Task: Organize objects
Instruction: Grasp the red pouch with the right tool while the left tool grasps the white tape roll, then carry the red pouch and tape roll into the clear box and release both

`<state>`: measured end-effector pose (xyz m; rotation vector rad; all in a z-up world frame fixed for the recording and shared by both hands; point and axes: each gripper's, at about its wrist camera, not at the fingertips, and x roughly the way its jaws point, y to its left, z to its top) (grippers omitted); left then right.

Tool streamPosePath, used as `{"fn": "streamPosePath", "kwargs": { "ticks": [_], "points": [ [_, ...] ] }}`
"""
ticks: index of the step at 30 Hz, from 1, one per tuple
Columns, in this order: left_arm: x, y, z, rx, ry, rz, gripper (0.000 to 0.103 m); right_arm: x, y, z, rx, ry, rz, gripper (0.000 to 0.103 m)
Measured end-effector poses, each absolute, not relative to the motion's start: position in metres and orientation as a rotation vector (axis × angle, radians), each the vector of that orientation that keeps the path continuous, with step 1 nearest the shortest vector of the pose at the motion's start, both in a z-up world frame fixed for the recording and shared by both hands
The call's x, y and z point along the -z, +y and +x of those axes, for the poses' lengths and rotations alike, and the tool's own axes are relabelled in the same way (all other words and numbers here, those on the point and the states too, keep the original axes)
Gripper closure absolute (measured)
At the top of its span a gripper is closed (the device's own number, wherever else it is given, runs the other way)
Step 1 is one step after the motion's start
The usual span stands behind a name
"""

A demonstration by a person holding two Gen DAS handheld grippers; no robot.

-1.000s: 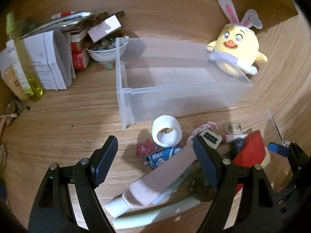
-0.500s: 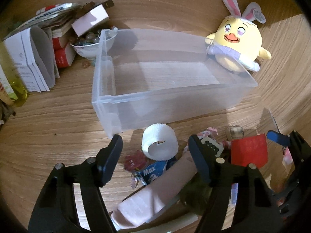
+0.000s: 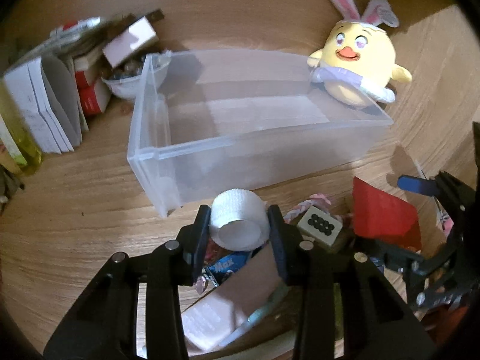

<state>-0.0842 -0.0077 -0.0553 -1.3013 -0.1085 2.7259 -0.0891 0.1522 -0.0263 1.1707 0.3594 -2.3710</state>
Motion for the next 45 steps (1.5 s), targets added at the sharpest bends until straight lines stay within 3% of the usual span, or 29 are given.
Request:
{"fn": "streamPosePath", "kwargs": {
  "ticks": [16, 30, 31, 33, 34, 45],
  "points": [
    [0.021, -0.020, -0.058, -2.810, -0.162, -1.152, 0.065, 0.033, 0.201, -0.099, 2.365, 0.091, 1.254, 0.032],
    [0.002, -0.023, -0.046, -2.841, -0.185, -1.066, 0.065, 0.040, 0.203, -0.082, 2.381, 0.283, 1.274, 0.031],
    [0.000, -0.023, -0.046, -2.847, -0.184, -1.059, 0.065, 0.042, 0.204, -0.082, 2.392, 0.292, 1.274, 0.032],
    [-0.004, -0.025, -0.045, -2.860, -0.180, -1.044, 0.065, 0.041, 0.203, -0.080, 2.419, 0.312, 1.252, 0.048],
    [-0.006, -0.025, -0.045, -2.868, -0.178, -1.034, 0.065, 0.039, 0.203, -0.079, 2.422, 0.317, 1.239, 0.052],
    [-0.024, -0.033, -0.051, -2.914, -0.192, -0.967, 0.065, 0.006, 0.197, -0.066, 2.505, 0.366, 1.068, 0.052]
  ]
}}
